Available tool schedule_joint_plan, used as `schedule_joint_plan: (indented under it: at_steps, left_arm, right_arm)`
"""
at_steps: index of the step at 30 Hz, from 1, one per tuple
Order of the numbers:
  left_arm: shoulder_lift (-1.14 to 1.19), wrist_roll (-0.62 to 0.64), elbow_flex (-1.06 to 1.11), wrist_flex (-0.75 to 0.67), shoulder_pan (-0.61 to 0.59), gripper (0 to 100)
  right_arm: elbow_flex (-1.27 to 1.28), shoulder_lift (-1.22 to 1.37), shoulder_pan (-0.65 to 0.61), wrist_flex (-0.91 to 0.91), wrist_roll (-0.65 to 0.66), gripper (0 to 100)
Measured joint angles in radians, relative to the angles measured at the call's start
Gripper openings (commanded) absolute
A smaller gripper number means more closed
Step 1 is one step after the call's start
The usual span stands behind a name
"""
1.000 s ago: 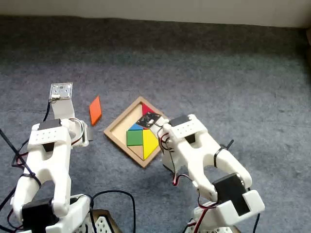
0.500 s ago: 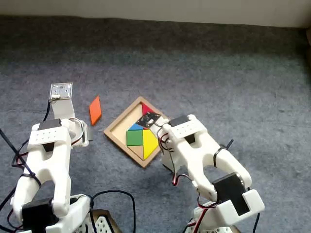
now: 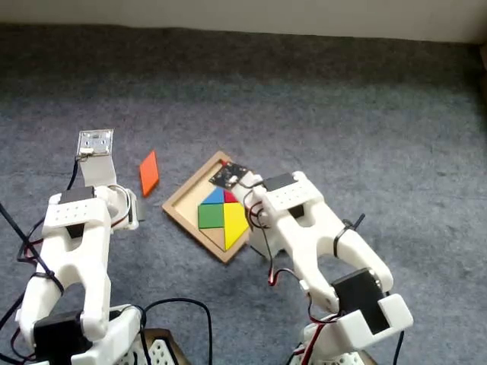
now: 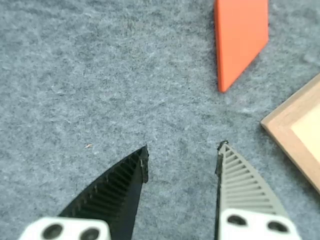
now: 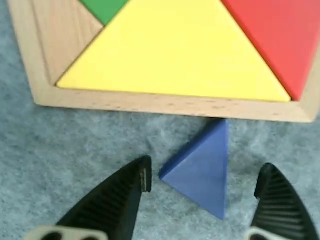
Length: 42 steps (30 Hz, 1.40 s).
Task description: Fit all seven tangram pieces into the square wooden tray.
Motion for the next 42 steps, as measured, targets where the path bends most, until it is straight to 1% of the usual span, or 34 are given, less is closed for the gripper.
schedule_joint_plan:
  at_steps: [16, 23, 32, 35, 39, 42]
  left_arm:
    - [0.000, 0.000, 0.000, 0.000, 0.000, 23]
    - [0.000, 0.000, 0.000, 0.000, 0.000, 23]
    - [0.000, 0.000, 0.000, 0.000, 0.000, 23]
    - [0.000, 0.000, 0.000, 0.000, 0.000, 23]
    - [0.000, 0.000, 0.000, 0.000, 0.000, 23]
    - [0.000, 0.000, 0.000, 0.000, 0.000, 23]
  right_arm:
    - [0.006, 0.000, 0.002, -0.012, 0.000, 32.8]
    - [0.006, 0.000, 0.049, -0.012, 0.000, 32.8]
    - [0.006, 0.000, 0.051, -0.006, 0.003, 32.8]
    - [0.041, 0.000, 0.051, -0.006, 0.005, 32.8]
    - [0.061, -0.002, 0.052, -0.006, 0.057, 32.8]
    - [0.066, -0.002, 0.054, -0.006, 0.071, 32.8]
